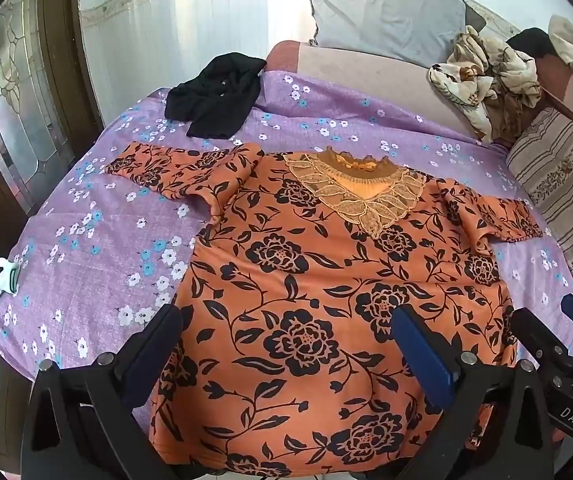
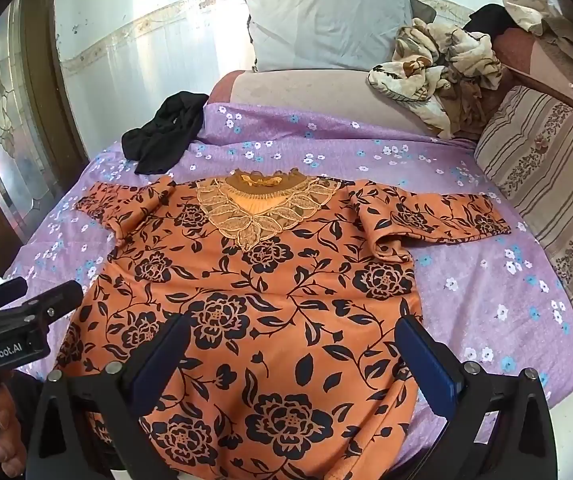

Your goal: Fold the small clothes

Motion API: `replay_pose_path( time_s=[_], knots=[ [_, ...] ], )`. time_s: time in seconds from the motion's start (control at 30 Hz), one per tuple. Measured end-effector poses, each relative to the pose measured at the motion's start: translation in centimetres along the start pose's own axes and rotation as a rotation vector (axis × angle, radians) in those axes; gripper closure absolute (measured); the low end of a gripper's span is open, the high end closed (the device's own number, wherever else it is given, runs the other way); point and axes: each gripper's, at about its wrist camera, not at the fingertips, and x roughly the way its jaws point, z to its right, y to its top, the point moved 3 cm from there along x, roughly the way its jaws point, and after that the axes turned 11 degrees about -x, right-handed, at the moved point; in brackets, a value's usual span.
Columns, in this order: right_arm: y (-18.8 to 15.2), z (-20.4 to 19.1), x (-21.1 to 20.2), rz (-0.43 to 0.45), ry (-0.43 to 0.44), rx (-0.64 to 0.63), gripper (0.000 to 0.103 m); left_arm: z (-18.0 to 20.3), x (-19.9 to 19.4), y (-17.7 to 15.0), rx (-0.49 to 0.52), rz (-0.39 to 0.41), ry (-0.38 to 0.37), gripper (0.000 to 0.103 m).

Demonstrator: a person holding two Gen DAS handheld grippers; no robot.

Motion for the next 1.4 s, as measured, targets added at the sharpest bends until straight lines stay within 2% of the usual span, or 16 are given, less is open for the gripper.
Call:
replay_pose_path(
  time_s=[1.0,1.4],
  knots=[
    [0.34,-0.14,0.49,0.000,-0.002,-0.002,0.000,0.26,0.56,-0.12,-0.006,-0.012,-0.008,0.000],
    [0.30,-0.12,0.81,-0.006,0.002,-0.001,0.000,0.26,0.77,-0.14,-0.010,-0.055,-0.006,0.000]
  ],
)
